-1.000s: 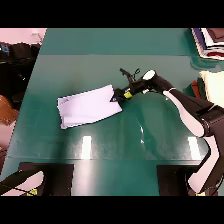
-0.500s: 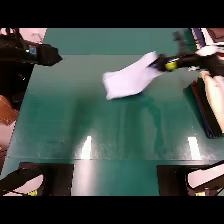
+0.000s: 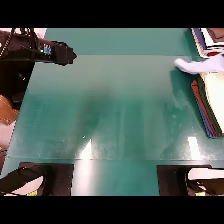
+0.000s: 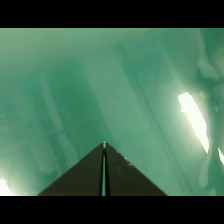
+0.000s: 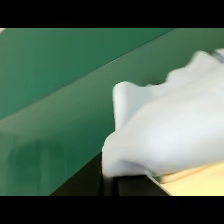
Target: Fold the shirts.
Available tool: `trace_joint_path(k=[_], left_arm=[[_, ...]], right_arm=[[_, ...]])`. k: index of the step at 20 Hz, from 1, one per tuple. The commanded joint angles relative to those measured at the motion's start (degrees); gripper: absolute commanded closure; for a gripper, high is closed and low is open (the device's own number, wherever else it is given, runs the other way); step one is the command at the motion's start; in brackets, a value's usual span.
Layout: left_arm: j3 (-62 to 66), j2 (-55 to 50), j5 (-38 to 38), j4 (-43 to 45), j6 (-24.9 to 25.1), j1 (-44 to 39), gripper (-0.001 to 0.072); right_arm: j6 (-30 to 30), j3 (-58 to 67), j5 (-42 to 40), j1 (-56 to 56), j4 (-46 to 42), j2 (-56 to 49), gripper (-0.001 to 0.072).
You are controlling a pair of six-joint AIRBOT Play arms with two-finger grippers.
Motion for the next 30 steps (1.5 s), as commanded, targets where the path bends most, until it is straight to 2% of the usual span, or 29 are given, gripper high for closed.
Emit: trace_joint_path(k=[1, 4, 8, 12, 15, 18, 26, 30], left_arm=[[0.0, 0.0, 0.6, -0.3, -0.3, -0.5, 0.0683], [0.0, 0.0, 0.6, -0.3, -0.3, -0.5, 0.0684], [0.0, 0.0, 0.6, -0.3, -0.2, -0.5, 0.0683], [0.0, 0.0, 0.4, -0.3, -0.2, -0.5, 0.0683], [0.0, 0.0, 0.3, -0.3, -0.2, -0.5, 0.0683], [0.0, 0.0, 0.1, -0.3, -0.2, -0.5, 0.0683], [0.0, 0.0, -2.1, -0.3, 0.3, -0.5, 0.0683], [0.0, 0.0, -2.7, -0.3, 1.9, -0.5, 0.0683]], right_arm=[[0.1, 0.1, -4.0, -4.9, 0.2, 0.5, 0.0696], [-0.8, 4.2, -3.9, -5.5, 1.1, 0.3, 0.0697], [-2.5, 16.5, 0.2, -5.5, 0.8, 0.4, 0.0697], [-1.4, 20.5, 2.4, -5.5, -6.9, 4.0, 0.0697], [-1.0, 15.1, 2.3, -6.6, -10.7, 9.1, 0.0697], [0.2, 6.9, 5.6, -9.5, -11.6, 14.2, 0.0697], [5.9, -23.0, 10.0, -16.9, -30.7, 32.4, 0.0695], [6.5, -33.7, 9.9, -21.5, -32.1, 37.4, 0.0694]])
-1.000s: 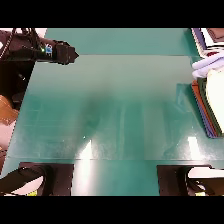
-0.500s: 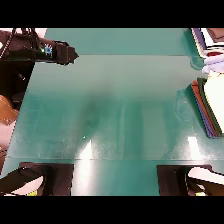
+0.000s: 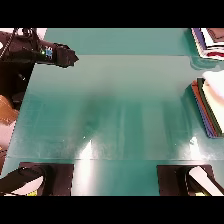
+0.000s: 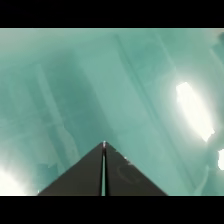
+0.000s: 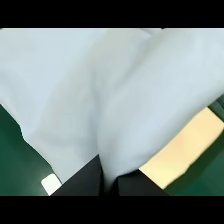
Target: Fold the shirts.
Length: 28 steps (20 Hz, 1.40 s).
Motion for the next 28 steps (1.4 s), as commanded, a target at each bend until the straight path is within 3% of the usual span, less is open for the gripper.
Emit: trace_joint_path(k=[1, 2, 3, 4, 5, 9, 12, 18, 19, 21, 28], left_arm=[[0.0, 0.0, -0.6, 0.0, 0.7, 0.0, 0.0683], [0.0, 0.0, -0.6, 0.0, 0.8, 0.0, 0.0683], [0.0, 0.0, -0.6, 0.0, 0.9, 0.0, 0.0683], [0.0, 0.0, -0.6, 0.0, 1.7, 0.0, 0.0683], [0.0, 0.0, -0.6, 0.0, 2.1, 0.0, 0.0683], [0.0, 0.0, -0.2, 0.0, 2.1, 0.0, 0.0682], [0.0, 0.1, -0.1, 0.0, 2.1, 0.0, 0.0683], [0.0, 0.1, 1.6, 0.0, 2.1, 0.0, 0.0683], [0.0, 0.1, 1.6, 0.0, 2.1, 0.0, 0.0682], [0.0, 0.1, 1.6, 0.0, 2.1, 0.0, 0.0683], [0.0, 0.1, 1.6, 0.0, 2.1, 0.0, 0.0683]], right_arm=[[1.0, -9.7, 0.3, -4.2, -3.2, 4.3, 0.0691], [1.0, -11.0, 0.4, -5.3, -3.2, 4.3, 0.0619], [1.0, -11.8, 0.1, -6.3, -3.1, 4.2, 0.0327], [1.0, -12.2, -0.3, -7.1, -3.0, 4.0, 0.0091], [1.0, -11.5, -0.3, -7.5, -2.2, 3.5, 0.0078], [1.0, -4.8, 0.4, -1.1, 7.4, 1.1, 0.0079], [1.0, -0.1, -0.5, 12.9, 11.6, -0.6, 0.0080], [1.0, 8.1, -1.2, 41.6, 12.0, -6.7, 0.0091], [1.0, 9.4, -1.1, 45.5, 12.0, -7.9, 0.0231], [1.0, 11.5, -0.9, 51.4, 12.0, -10.0, 0.0693], [0.9, 13.1, -0.9, 57.6, 12.1, -12.1, 0.0694]])
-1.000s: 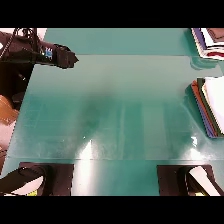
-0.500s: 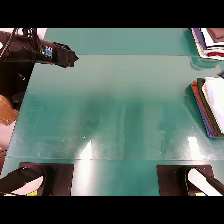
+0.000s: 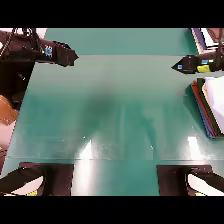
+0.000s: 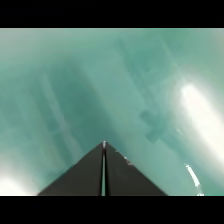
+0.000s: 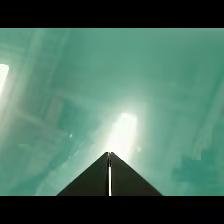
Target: Fold the shirts.
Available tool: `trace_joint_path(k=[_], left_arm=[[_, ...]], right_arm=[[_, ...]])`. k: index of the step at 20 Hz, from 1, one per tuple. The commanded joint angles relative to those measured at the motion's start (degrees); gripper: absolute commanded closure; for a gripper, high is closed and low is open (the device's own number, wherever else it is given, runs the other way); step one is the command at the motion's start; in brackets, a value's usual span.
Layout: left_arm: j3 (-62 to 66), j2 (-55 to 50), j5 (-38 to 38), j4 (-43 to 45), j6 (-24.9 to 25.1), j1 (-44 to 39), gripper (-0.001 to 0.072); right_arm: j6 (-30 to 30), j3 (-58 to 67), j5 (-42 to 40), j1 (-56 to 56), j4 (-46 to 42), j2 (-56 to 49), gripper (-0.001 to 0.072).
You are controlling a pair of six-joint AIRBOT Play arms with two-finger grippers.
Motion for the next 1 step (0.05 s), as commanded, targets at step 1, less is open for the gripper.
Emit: trace_joint_path(k=[1], left_arm=[[0.0, 0.0, 0.0, 0.0, 0.0, 0.0, 0.0683]], right_arm=[[0.0, 0.6, 0.1, 2.1, 0.1, -0.6, 0.0694]])
